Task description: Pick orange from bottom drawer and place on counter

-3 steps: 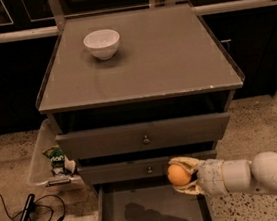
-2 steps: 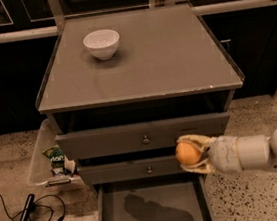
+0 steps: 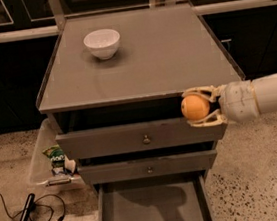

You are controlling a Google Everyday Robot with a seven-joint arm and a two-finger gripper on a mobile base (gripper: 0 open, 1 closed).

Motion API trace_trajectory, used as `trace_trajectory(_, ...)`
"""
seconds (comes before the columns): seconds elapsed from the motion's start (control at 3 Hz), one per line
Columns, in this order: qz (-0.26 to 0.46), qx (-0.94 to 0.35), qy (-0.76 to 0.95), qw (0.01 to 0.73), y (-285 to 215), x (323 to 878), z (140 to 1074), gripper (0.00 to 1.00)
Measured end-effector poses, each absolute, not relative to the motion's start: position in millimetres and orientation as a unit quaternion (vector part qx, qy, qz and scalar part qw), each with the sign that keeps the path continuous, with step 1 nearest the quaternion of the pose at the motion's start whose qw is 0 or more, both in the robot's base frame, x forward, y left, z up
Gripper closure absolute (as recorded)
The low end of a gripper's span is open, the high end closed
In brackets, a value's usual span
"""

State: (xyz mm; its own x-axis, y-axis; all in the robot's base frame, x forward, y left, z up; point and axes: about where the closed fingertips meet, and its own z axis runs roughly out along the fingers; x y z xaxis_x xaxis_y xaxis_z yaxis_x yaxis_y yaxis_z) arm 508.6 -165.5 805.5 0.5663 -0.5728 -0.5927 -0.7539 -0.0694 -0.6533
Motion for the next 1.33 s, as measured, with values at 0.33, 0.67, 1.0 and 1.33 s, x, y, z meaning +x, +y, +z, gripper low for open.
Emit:
trace_trajectory(0.33, 0.096, -0.74, 0.424, 0.514, -145, 545, 860, 1.0)
trace_trajectory(0.67, 0.096, -0.74, 0.424, 0.513, -144, 545, 860, 1.0)
trace_trajectory(1.0, 0.096, -0.748, 0.414, 0.51, -136, 570, 873, 1.0)
trace_trajectory(1.33, 0.145, -0.742, 0.397, 0.52, -110, 610, 885, 1.0)
